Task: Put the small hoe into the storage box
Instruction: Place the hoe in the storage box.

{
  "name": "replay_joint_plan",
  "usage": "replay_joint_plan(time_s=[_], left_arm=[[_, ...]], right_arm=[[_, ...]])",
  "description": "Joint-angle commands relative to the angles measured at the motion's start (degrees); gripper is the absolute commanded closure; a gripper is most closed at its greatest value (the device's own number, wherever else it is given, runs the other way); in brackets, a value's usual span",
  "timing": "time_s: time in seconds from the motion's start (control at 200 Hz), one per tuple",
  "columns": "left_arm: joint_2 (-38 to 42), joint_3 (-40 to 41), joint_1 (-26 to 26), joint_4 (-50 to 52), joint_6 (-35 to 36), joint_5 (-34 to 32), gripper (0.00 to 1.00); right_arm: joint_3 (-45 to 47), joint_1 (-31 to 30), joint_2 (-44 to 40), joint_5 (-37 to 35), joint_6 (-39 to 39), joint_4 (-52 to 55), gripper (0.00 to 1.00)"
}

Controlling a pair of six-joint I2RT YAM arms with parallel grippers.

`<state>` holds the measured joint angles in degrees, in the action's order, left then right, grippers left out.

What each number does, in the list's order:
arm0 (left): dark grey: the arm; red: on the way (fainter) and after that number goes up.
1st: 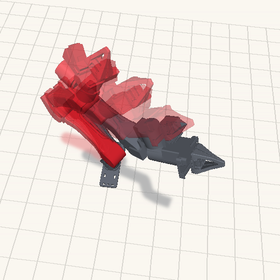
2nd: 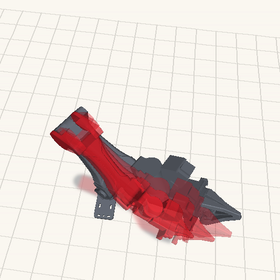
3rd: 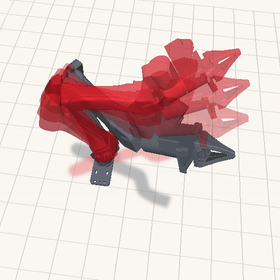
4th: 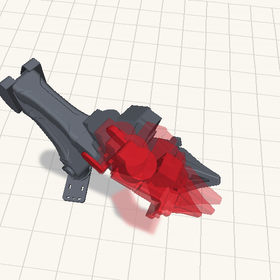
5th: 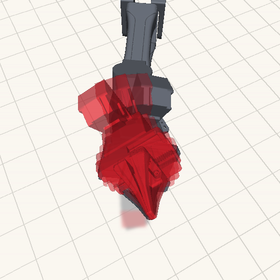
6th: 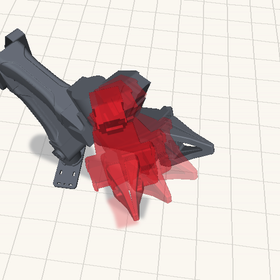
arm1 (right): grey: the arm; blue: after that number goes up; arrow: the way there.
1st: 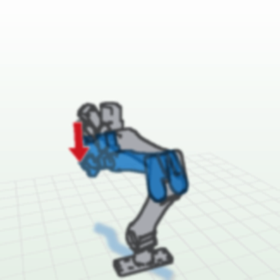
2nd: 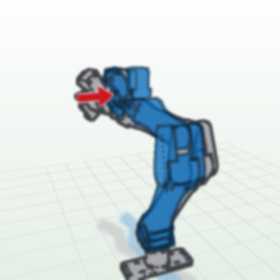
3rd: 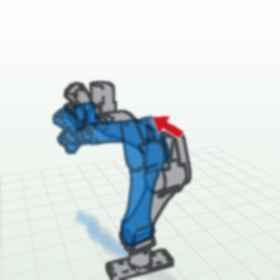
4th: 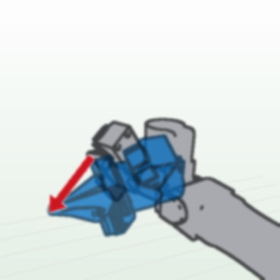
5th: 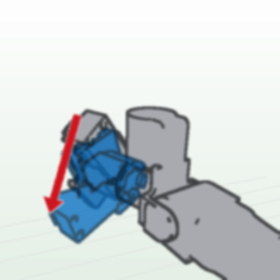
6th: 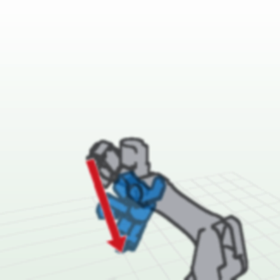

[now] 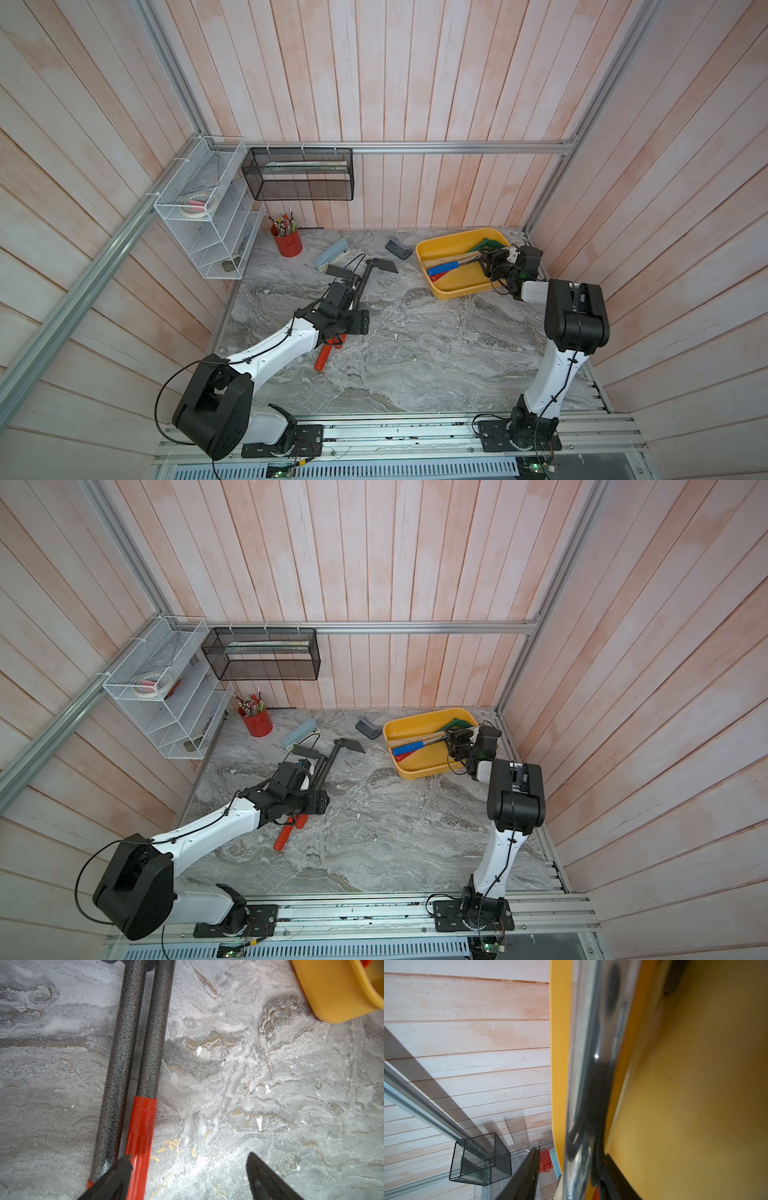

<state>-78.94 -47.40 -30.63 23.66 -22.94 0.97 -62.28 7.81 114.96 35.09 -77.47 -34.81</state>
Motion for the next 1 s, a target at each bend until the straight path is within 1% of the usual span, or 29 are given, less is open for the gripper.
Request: replay_joint_plan(time_s=[0.0, 0.52, 0.995], left_arm=[[0.88, 0.72, 0.32, 0.52, 0.28, -1.32, 0.12], [0.89, 0.69, 0.44, 0.33, 0.39, -1.17, 0.12], [0.80, 0.81, 0.49, -0.08, 0.56, -0.97, 0.12]], right_arm=[[1.08, 0.36, -2.26, 1.43, 0.89, 0.72, 0.53], [1.86, 1.10, -4.91, 2.43, 0.12, 0.85, 0.53], [-0.16, 2.33, -6.41, 3.45, -0.91, 1.39, 0.53]])
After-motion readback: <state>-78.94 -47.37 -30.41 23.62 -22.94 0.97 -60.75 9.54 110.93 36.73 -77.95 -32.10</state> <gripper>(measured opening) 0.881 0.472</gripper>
